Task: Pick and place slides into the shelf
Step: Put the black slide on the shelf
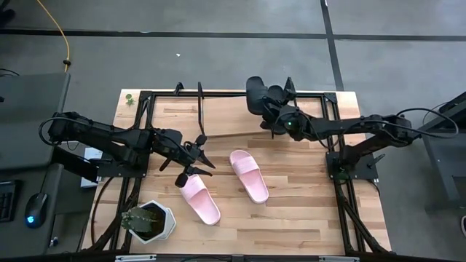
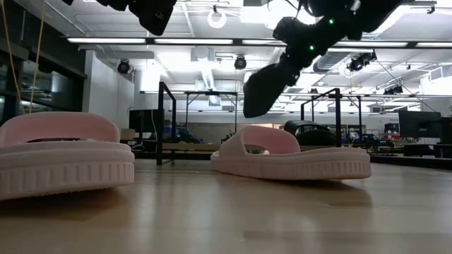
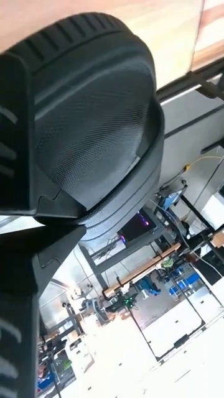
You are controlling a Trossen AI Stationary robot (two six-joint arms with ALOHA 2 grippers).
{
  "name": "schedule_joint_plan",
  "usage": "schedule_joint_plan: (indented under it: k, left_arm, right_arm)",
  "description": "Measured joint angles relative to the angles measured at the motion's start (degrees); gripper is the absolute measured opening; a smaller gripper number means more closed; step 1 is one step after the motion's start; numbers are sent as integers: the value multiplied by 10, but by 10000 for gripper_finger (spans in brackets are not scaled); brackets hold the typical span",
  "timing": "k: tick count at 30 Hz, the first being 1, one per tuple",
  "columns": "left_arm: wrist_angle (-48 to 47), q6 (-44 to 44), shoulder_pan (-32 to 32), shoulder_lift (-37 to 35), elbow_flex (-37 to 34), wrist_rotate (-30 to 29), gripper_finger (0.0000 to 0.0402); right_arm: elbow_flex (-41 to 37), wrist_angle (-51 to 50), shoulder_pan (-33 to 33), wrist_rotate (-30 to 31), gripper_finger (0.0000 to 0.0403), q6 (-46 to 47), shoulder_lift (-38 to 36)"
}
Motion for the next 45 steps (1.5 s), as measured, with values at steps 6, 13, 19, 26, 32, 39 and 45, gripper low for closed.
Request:
schedule_joint_plan:
  k: [6, 13, 19, 26, 32, 39, 45]
  left_arm:
    - [0, 0, 0, 0, 0, 0, 108]
    - [0, 0, 0, 0, 0, 0, 108]
    - [0, 0, 0, 0, 0, 0, 108]
    - [0, 0, 0, 0, 0, 0, 108]
    - [-3, 0, 0, 0, 0, 0, 108]
    - [-5, 0, 0, 0, 0, 0, 108]
    - [-5, 0, 0, 0, 0, 0, 108]
  right_arm:
    - [-34, 48, 11, 5, 0, 8, 0]
    - [-41, 55, 26, 20, 0, 11, 12]
    - [-41, 77, 27, 28, 0, 8, 59]
    - [-41, 98, 26, 29, 0, 11, 89]
    - [-41, 91, 26, 30, 0, 16, 112]
    - [-41, 44, 27, 54, 0, 27, 124]
    - [-41, 7, 29, 56, 0, 37, 124]
